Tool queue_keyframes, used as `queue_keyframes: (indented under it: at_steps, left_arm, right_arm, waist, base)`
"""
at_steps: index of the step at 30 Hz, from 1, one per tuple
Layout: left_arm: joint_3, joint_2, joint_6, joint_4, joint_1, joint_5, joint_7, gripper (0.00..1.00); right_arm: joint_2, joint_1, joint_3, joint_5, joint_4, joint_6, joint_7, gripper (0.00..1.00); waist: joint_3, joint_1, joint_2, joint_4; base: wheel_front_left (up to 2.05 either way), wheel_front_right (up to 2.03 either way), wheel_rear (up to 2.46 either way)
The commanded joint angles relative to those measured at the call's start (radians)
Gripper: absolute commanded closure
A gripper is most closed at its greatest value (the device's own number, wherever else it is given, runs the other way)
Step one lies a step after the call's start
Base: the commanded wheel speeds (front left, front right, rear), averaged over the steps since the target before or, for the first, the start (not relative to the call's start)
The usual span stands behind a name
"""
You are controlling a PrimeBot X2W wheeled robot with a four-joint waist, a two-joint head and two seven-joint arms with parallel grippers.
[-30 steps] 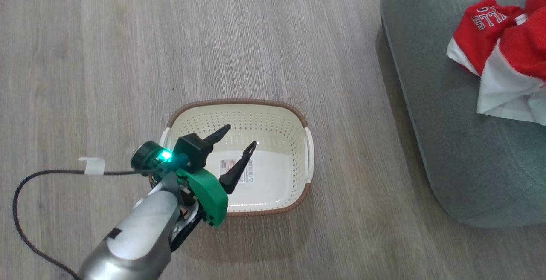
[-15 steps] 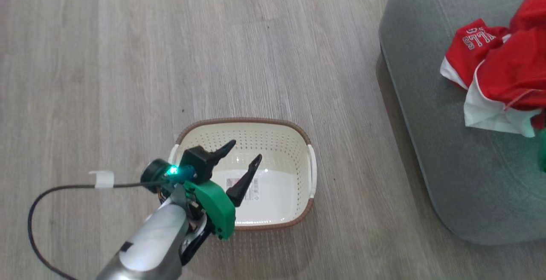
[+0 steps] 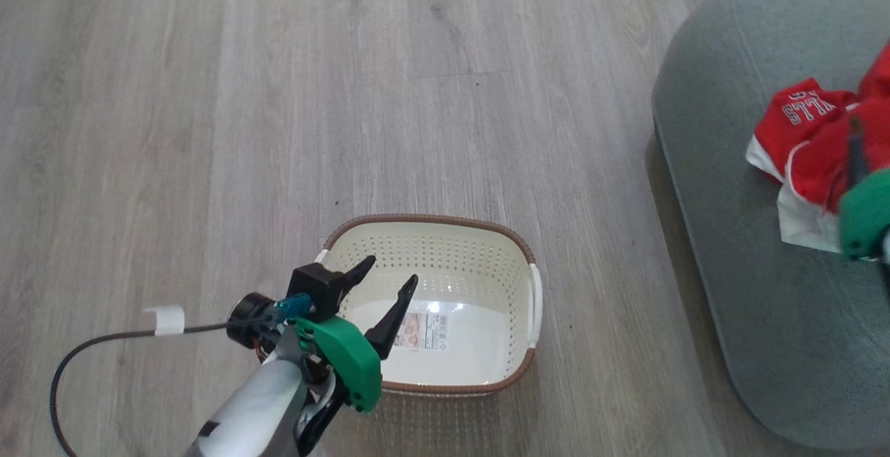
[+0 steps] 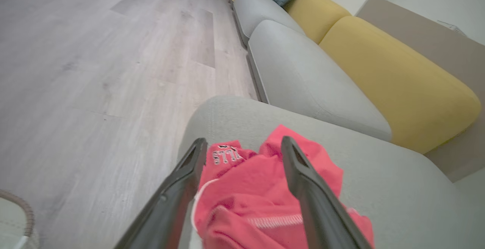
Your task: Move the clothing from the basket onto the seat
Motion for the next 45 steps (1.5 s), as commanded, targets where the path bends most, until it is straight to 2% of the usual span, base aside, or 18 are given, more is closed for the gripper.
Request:
queue_keyframes:
  at_steps: [1,7,13,18,27,37,45]
  left_arm:
    - [0.048,0.003,-0.001,-0.019,-0.025,0.007,-0.013,0.0]
    - [0.078,-0.003,-0.001,-0.015,-0.018,0.016,-0.013,0.0]
    - [0.171,0.012,0.017,-0.039,0.001,0.036,-0.013,0.0]
    - [0.25,0.028,0.036,-0.067,0.029,0.053,-0.013,0.0]
    - [0.451,0.045,0.069,-0.189,0.12,0.118,-0.013,0.0]
    - [0.645,-0.001,0.068,-0.344,0.232,0.217,-0.013,0.0]
    - [0.728,-0.039,0.041,-0.382,0.314,0.27,-0.013,0.0]
  right_arm:
    - [0.01,0.027,0.042,0.023,-0.094,0.0,0.03,0.0]
    - [0.038,0.118,0.129,0.09,-0.281,0.0,0.099,0.0]
    - [0.066,0.144,0.208,0.156,-0.321,0.0,0.058,0.0]
    - [0.092,0.163,0.236,0.19,-0.294,0.0,0.001,0.0]
    - [0.155,0.182,0.27,0.216,-0.166,0.0,-0.118,0.0]
    - [0.221,0.187,0.266,0.225,-0.025,0.0,-0.25,0.0]
    - [0.25,0.194,0.261,0.239,0.047,0.0,-0.289,0.0]
  waist:
    - [-0.006,0.0001,-0.0001,0.013]
    - [-0.013,0.0001,-0.0001,0.046]
    - [-0.02,0.0001,-0.0001,0.079]
    - [-0.025,0.0001,-0.0001,0.093]
    - [-0.045,0.0001,-0.0001,0.105]
    - [-0.068,0.0001,-0.0001,0.112]
    - [-0.091,0.0001,-0.0001,0.114]
  base:
    - [0.0,0.0,0.0]
    - [0.0,0.0,0.0]
    - [0.0,0.0,0.0]
    - [0.0,0.0,0.0]
    - [0.0,0.0,0.0]
    - [0.0,0.0,0.0]
    - [0.0,0.0,0.0]
